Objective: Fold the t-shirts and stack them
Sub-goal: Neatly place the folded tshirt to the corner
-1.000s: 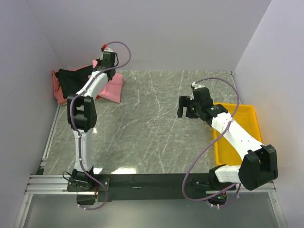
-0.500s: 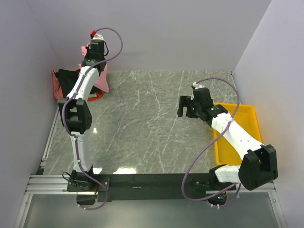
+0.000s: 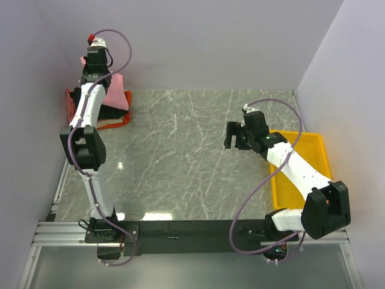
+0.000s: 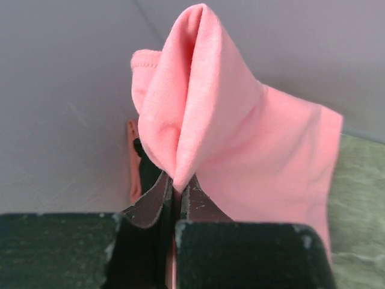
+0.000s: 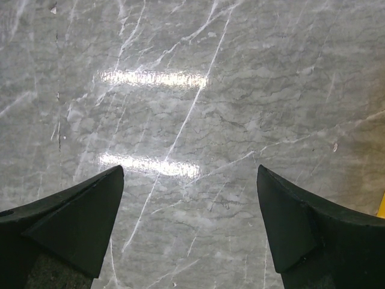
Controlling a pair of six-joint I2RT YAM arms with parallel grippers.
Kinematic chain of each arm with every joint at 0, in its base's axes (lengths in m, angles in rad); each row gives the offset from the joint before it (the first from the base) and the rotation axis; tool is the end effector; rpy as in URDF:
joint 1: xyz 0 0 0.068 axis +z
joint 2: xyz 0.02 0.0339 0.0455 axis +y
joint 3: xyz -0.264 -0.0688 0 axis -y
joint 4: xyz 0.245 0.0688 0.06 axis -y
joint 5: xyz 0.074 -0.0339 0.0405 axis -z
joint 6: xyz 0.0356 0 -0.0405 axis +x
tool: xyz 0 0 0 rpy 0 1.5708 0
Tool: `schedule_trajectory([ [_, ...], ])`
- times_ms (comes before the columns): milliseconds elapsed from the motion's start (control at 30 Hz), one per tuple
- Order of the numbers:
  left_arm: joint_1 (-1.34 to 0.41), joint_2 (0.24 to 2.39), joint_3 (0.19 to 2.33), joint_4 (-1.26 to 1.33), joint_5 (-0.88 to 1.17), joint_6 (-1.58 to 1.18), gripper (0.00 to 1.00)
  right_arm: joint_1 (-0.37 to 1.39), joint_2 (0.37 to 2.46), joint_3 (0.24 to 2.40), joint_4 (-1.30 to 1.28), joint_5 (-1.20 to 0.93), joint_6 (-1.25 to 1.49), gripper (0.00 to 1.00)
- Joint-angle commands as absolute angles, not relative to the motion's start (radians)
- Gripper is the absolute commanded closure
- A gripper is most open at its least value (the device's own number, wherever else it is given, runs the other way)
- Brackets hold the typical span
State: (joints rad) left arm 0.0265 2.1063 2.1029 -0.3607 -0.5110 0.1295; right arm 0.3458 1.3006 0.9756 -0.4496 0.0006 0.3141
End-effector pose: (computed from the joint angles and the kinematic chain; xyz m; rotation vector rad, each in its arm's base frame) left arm 0.4974 0.0306 0.3623 -0.2439 1.9162 0.5971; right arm 0.2627 0.0946 0.2699 -0.0372 2.3683 0.3221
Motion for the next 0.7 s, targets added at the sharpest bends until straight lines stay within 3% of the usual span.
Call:
schedule_trajectory([
  [0,0.060,2.097,2.094,-0.295,-0.492,0.130,0.99,0.337,1.315,0.997,-0.429,0.015,0.318,0.03],
  [133,0.103,2.169,2.109,-0.288,-0.542,0.143,0.98,0.337,1.327,1.009,-0.442,0.020,0.311,0.03],
  [200,0.113,2.184,2.114,-0.282,-0.561,0.146,0.82,0.339,1.331,1.014,-0.446,0.023,0.311,0.03],
  [233,0.121,2.197,2.121,-0.285,-0.568,0.140,0.43,0.339,1.335,1.017,-0.448,0.021,0.310,0.03],
  [300,0.127,2.206,2.155,-0.285,-0.593,0.112,0.01,0.337,1.336,1.022,-0.454,0.018,0.314,0.03],
  [400,0.133,2.207,2.219,-0.308,-0.650,0.066,0.01,0.339,1.325,1.026,-0.460,0.028,0.324,0.02],
  [667,0.126,1.996,2.247,-0.552,-0.484,-0.275,0.01,0.337,1.275,1.012,-0.442,0.005,0.351,0.02],
])
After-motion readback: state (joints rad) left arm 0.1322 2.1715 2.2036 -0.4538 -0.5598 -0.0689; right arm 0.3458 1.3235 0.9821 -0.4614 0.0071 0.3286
